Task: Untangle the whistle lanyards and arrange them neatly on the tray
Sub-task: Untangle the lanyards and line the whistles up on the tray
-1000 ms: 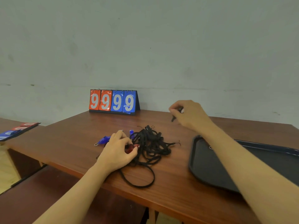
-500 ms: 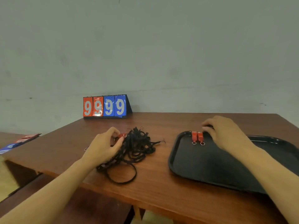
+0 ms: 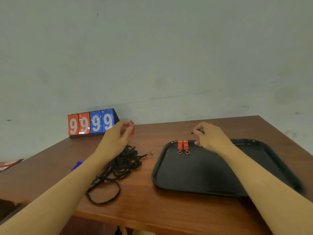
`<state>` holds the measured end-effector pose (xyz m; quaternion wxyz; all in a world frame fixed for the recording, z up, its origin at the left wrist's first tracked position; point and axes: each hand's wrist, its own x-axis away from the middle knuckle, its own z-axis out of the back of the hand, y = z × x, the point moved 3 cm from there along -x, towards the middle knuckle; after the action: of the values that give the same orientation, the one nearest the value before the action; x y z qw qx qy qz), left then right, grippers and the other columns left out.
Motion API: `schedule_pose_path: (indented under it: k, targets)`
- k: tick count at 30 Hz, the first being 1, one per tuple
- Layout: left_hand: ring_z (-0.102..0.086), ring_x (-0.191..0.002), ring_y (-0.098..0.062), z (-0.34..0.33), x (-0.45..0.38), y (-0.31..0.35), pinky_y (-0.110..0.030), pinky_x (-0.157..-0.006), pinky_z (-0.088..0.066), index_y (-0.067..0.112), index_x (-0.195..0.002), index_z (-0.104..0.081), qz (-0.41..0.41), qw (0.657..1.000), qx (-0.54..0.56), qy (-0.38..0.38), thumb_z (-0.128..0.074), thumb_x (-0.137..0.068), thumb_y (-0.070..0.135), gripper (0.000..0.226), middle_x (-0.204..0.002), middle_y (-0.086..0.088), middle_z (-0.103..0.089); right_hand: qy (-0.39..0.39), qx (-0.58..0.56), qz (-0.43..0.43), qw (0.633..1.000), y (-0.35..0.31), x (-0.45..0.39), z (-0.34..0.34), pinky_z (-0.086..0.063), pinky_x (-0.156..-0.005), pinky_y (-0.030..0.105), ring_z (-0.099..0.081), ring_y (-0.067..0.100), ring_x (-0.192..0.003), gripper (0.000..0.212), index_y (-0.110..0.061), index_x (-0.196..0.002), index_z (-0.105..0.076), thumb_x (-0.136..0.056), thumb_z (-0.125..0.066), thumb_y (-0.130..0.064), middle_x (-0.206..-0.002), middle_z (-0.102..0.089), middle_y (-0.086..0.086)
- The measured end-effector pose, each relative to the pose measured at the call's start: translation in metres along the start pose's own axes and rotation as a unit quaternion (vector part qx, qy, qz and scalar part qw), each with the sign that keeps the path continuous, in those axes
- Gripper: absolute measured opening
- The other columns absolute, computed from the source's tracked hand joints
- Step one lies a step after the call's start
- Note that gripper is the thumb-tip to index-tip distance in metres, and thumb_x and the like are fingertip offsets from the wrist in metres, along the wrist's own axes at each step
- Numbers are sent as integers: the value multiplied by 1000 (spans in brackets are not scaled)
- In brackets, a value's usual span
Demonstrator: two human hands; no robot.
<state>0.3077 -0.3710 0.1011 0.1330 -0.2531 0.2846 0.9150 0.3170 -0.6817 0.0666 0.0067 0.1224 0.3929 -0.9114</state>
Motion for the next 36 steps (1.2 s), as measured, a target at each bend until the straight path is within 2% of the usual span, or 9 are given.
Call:
schedule_pose_path:
  k: [4, 7, 11, 16, 22, 25, 28, 32, 36]
  targets:
    - [-68, -73, 0, -46, -17, 41, -27, -72, -50, 23, -117, -54, 33, 985, 168, -19, -42, -104, 47, 30, -89, 5, -77, -11, -16, -14, 1000, 4, -1, -2, -45, -82, 27, -62, 12, -98, 19, -19, -119, -59, -103, -52, -27, -110, -66, -2]
    - [-67, -74, -10, -85, -34, 65, -34, -77, -56, 27, -117, -60, 48, 961, 259, -89, -55, -97, 53, 34, -88, 0, -76, 2, -13, -9, 1000, 8, -4, 3, -40, -88, 25, -55, 11, -103, 28, -19, -128, -60, -102, -55, -27, -121, -62, -3]
    - [-69, -86, -6, -119, -62, 80, -27, -80, -59, 35, -113, -67, -35, 966, 186, -175, -72, -87, 48, 29, -97, 8, -73, 18, 51, -11, 998, 16, -13, 13, -43, -78, 25, -57, 14, -91, 27, -17, -125, -65, -102, -54, -21, -118, -67, 5]
    - [-69, -98, 2, -141, -69, 70, -26, -89, -57, 27, -108, -74, -44, 952, 214, -214, -78, -85, 36, 25, -104, 17, -76, 61, 179, -26, 982, 29, -20, 13, -57, -79, 32, -68, 24, -93, 24, -11, -117, -68, -95, -58, -7, -111, -69, 10]
    - [-71, -108, -10, -151, -69, 61, -40, -101, -53, 17, -110, -67, -36, 933, 258, -250, -77, -88, 30, 28, -113, 8, -76, 89, 229, -5, 969, 25, -20, 8, -58, -77, 36, -67, 25, -89, 25, -18, -117, -66, -94, -57, -11, -110, -67, 8]
    - [-75, -99, -19, -147, -65, 71, -34, -90, -60, 15, -113, -67, -47, 923, 278, -262, -73, -92, 28, 26, -107, 0, -77, 76, 232, -1, 970, 21, -17, 8, -57, -82, 36, -67, 24, -93, 29, -19, -122, -66, -95, -58, -12, -113, -68, 7]
    - [-75, -90, -12, -146, -63, 74, -30, -87, -60, 26, -108, -72, -46, 938, 247, -238, -69, -90, 48, 28, -97, 8, -77, 60, 201, -8, 978, 22, -16, 8, -53, -87, 32, -66, 24, -101, 34, -20, -128, -66, -96, -57, -14, -120, -68, 7]
    - [-71, -76, -4, -155, -63, 73, -32, -88, -57, 31, -95, -73, -54, 956, 165, -238, -70, -83, 61, 32, -80, 14, -74, 50, 128, -14, 990, 27, -15, 8, -46, -95, 25, -60, 19, -119, 46, -27, -142, -55, -97, -57, -18, -142, -57, -1]
    - [-67, -75, -5, -162, -63, 69, -40, -90, -57, 28, -84, -73, -62, 962, 114, -241, -78, -72, 63, 37, -78, 10, -73, 45, 93, -6, 995, 26, -14, 7, -42, -101, 22, -57, 12, -125, 44, -28, -139, -59, -96, -58, -15, -140, -60, -6]
